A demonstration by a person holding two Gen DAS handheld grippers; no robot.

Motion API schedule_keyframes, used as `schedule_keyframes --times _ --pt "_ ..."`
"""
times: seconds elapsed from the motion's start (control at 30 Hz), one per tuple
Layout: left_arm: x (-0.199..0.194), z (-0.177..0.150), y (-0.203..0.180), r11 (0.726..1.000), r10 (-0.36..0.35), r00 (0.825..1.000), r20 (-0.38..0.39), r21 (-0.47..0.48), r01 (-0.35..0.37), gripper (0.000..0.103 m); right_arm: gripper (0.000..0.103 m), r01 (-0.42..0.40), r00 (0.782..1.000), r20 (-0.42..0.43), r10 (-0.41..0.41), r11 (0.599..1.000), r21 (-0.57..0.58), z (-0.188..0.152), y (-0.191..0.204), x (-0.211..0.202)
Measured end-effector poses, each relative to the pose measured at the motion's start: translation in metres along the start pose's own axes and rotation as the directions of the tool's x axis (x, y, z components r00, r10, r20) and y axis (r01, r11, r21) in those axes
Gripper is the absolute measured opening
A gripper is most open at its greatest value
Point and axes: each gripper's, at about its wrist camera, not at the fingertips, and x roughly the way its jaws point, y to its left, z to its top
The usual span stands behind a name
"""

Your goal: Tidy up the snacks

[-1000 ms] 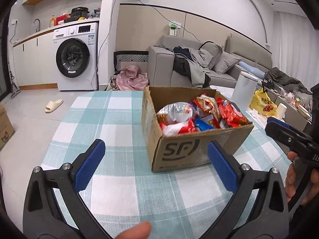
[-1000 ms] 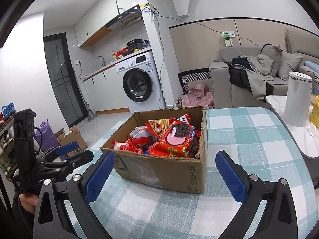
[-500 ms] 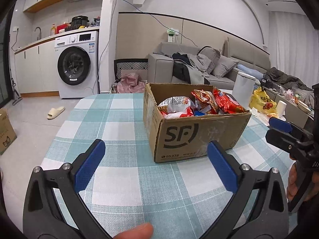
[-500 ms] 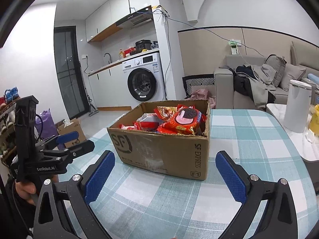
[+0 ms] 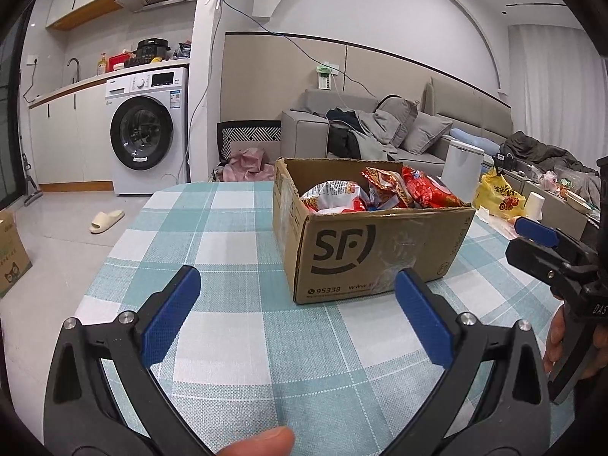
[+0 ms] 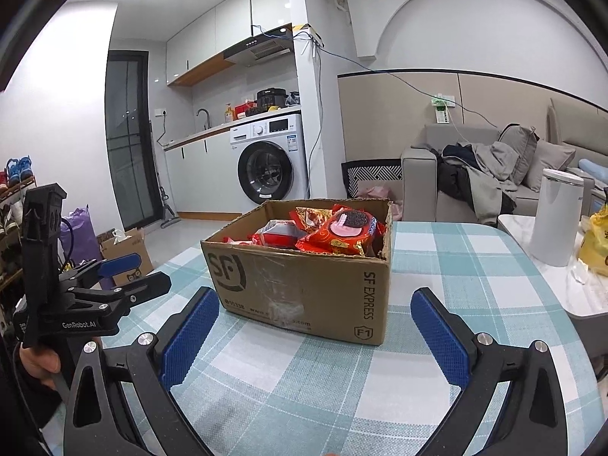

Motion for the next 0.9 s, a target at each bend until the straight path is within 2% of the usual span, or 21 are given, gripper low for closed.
schedule_keyframes --times 0.37,0.9 --pt "-0.0011 -0.0001 -0.0017 1.000 0.001 1.000 0.012 0.009 -0.001 0.102 0.103 0.009 1.000 0.025 -0.010 1.000 0.028 -0.0014 -0.0061 -0.0056" --pt "0.0012 -0.0009 -0.0061 1.000 -0.002 1.000 -0.001 0.030 0.002 0.102 0.103 0.009 1.000 0.014 -0.010 1.000 0.024 -0.0012 -0.0059 -0.0030"
